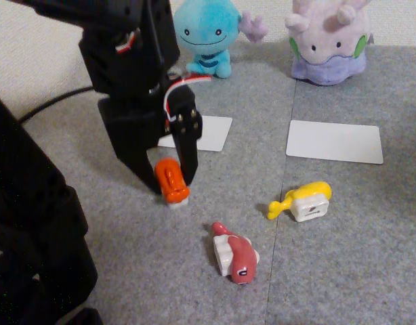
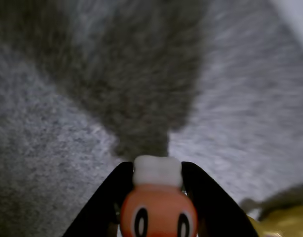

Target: Wooper wants to eat egg sudhi, and Goomy wants to eat shrimp sushi

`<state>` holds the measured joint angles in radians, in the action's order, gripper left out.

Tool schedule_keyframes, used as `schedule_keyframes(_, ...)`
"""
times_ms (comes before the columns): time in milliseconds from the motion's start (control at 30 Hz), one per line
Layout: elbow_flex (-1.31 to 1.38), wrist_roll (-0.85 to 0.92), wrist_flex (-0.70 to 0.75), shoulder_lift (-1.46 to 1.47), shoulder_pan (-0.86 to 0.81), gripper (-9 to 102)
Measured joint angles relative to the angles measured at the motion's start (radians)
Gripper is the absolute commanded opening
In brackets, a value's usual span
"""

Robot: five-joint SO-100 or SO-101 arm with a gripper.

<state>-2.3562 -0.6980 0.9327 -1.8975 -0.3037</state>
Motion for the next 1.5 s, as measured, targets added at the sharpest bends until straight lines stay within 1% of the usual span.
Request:
schedule_keyframes(233,0.0,-0.037,0.005,-0.137,0.0,5)
schedule_keyframes(467,0.003,-0.083,-0.006,-0.202,0.0,5)
schedule_keyframes(567,0.057,-0.127,-0.008,-0.202,-0.032,5)
schedule_keyframes(767,0.256,-0.179,0.021,-0.201,-0.129,5)
schedule_keyframes(900,0.377,-0.181,0.041,-0.127,-0.189,5)
schedule_keyframes(1100,0.551,-0.181,0.043,0.092,-0.272,5)
schedule_keyframes(1500,0.928,-0.181,0.041,0.529,-0.341,5)
